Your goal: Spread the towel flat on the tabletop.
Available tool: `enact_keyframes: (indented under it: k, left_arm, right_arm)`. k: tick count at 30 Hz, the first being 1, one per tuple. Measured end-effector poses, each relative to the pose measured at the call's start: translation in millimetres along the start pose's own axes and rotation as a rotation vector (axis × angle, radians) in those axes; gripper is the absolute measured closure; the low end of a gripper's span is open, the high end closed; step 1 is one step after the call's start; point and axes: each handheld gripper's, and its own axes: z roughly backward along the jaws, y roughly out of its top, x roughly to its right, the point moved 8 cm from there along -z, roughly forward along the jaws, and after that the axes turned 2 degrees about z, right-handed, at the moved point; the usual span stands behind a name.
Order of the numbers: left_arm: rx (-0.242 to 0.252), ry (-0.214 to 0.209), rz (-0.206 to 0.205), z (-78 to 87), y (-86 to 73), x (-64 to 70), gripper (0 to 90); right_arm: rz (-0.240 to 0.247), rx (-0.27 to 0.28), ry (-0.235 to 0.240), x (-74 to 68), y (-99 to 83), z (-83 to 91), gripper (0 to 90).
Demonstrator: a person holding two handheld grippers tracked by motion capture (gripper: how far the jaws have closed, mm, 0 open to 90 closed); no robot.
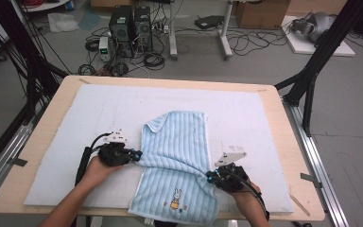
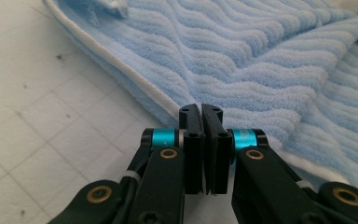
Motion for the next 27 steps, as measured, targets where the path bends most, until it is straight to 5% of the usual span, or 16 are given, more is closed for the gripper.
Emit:
enact_keyframes:
  k: [2,4,6,9,14,19,22,27]
  left_arm:
    - [0.009,0.002,-0.014,1.1,0.8,-1.5,86.4]
    - [0.048,0.049,0.012,1.2,6.4,-8.5,64.7]
    - [0.110,0.093,0.006,4.4,16.0,-14.8,57.6]
    - [0.206,0.125,-0.007,9.3,36.0,-22.5,54.6]
    - [0.253,0.147,-0.030,1.8,61.2,-29.6,54.8]
    - [0.183,0.146,-0.080,-27.3,73.0,-35.9,56.5]
    - [0.160,0.180,-0.086,-44.8,75.2,-41.7,56.3]
    - [0.050,0.245,-0.098,-64.3,68.2,-54.2,53.2]
  right_arm:
    - [0.006,-0.002,0.002,-2.5,-2.0,2.3,85.9]
    - [-0.005,0.019,0.003,-1.4,-0.9,3.2,77.6]
    - [-0.027,0.052,-0.004,2.3,2.1,3.7,70.4]
    - [-0.061,0.103,-0.007,7.1,6.9,5.9,62.9]
    - [-0.087,0.155,-0.026,14.3,12.2,9.4,57.2]
    - [-0.100,0.165,-0.029,16.7,13.5,8.4,55.5]
    - [-0.092,0.162,-0.032,17.9,12.9,7.3,55.5]
    - [-0.096,0.161,-0.032,20.4,11.6,7.2,55.5]
